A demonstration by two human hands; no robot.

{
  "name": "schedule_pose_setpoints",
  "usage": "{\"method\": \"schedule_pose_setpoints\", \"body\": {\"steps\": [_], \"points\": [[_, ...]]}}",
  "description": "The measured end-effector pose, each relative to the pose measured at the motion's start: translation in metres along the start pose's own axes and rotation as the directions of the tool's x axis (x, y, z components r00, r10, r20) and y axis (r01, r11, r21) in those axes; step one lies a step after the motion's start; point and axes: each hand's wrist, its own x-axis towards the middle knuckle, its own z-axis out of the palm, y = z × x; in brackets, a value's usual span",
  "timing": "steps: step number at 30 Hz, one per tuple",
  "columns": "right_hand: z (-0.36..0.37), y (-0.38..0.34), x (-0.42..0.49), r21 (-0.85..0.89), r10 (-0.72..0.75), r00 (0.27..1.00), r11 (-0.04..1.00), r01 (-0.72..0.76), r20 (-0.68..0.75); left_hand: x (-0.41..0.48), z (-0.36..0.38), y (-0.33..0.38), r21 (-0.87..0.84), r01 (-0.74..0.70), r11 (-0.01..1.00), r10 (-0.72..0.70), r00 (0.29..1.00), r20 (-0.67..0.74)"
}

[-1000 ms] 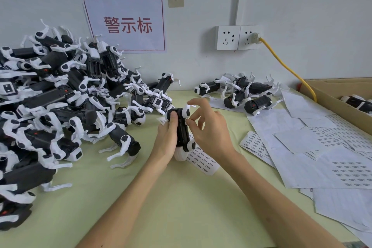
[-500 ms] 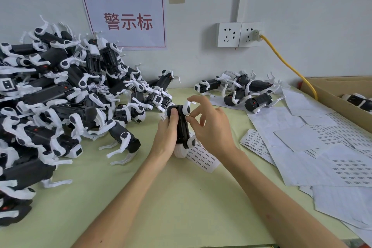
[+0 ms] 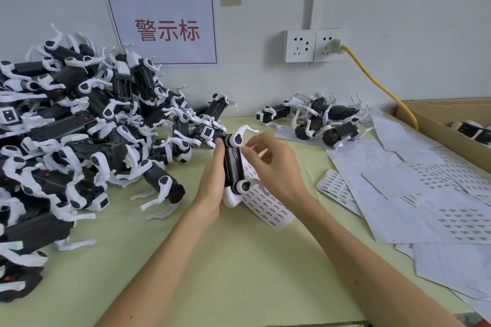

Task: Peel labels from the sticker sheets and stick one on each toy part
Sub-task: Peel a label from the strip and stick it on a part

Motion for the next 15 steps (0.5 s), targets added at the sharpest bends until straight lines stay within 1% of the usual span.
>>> {"method": "schedule_pose_setpoints", "body": {"steps": [2, 3, 6, 10, 15], "points": [[0.0005, -0.0021, -0.0005, 0.163, 0.045, 0.996, 0.985, -0.056, 0.075, 0.0008, 0.0000, 0.0014, -0.083, 0.029, 0.996, -0.029, 1.000, -0.004], [0.0003, -0.0032, -0.0007, 0.212, 0.051, 0.994, 0.975, -0.070, 0.094, 0.0014, -0.0004, 0.0018, -0.107, 0.038, 0.993, -0.039, 0.999, -0.001], [-0.0005, -0.0064, -0.0011, 0.340, 0.079, 0.993, 0.935, -0.105, 0.091, 0.0028, -0.0027, 0.0006, -0.130, 0.058, 0.990, -0.057, 0.998, 0.009], [-0.0009, -0.0051, 0.0002, 0.364, 0.068, 0.995, 0.927, -0.089, 0.070, 0.0024, -0.0031, 0.0007, -0.131, 0.070, 0.989, -0.070, 0.998, 0.004], [0.0025, -0.0034, -0.0018, 0.309, -0.037, 0.998, 0.951, 0.022, 0.044, 0.0027, -0.0024, -0.0016, -0.013, 0.053, 0.999, -0.054, 0.998, -0.039]]}}
